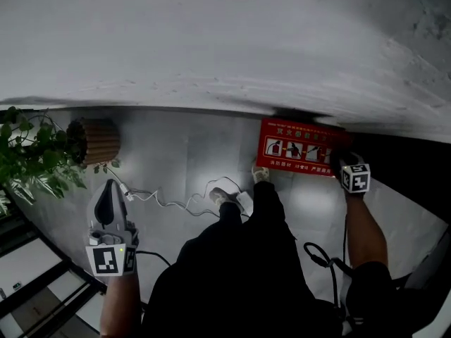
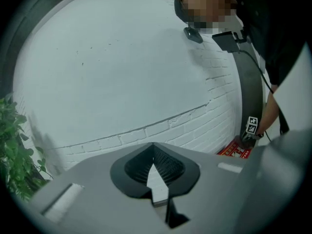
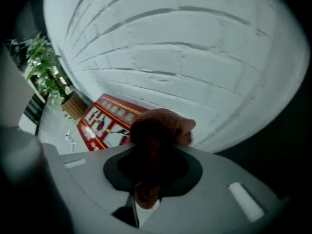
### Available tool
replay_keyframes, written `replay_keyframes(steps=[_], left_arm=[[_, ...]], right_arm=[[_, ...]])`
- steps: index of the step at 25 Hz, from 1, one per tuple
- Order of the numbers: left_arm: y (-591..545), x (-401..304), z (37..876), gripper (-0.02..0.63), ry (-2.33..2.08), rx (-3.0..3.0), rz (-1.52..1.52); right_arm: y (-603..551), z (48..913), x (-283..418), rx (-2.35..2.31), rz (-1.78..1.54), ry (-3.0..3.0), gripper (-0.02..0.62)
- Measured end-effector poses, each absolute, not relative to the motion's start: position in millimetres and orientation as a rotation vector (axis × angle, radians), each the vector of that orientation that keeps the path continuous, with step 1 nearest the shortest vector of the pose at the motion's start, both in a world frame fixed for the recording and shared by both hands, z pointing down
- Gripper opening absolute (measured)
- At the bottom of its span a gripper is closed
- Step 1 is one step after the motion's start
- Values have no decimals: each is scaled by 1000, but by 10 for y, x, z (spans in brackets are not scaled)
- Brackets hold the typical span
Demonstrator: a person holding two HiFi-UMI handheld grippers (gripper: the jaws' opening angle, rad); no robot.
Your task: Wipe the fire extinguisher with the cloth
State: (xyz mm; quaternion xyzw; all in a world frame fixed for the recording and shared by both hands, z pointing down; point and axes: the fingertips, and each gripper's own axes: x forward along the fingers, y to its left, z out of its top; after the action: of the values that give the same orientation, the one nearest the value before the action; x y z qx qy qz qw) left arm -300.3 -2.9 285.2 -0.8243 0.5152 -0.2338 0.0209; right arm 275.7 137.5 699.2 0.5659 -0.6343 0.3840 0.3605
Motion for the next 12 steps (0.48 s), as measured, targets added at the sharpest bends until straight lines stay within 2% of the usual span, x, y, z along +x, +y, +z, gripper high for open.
replay_keyframes(steps=[3,5,7,9,12], left_arm=[[-6,-3078,2859,-2,1611,-2564,-709],[-14,-3078,2866,-2,1603,-2581,-683],[-17,-3050,2863,-2,1602,-2603,-644],[-10,-2984,2872,-2,1593,-2635,-602],[-101,-2636,2950,-2,1499,-2726,-499]], right_arm=[[1104,7022,2043,1388,1001,-1731,71],[879,7094,1835,1394,1017,-1735,80],[679,7026,1727,1428,1017,-1763,121],[590,6743,1638,1476,992,-1840,163],[599,6013,1616,1586,878,-2010,161]])
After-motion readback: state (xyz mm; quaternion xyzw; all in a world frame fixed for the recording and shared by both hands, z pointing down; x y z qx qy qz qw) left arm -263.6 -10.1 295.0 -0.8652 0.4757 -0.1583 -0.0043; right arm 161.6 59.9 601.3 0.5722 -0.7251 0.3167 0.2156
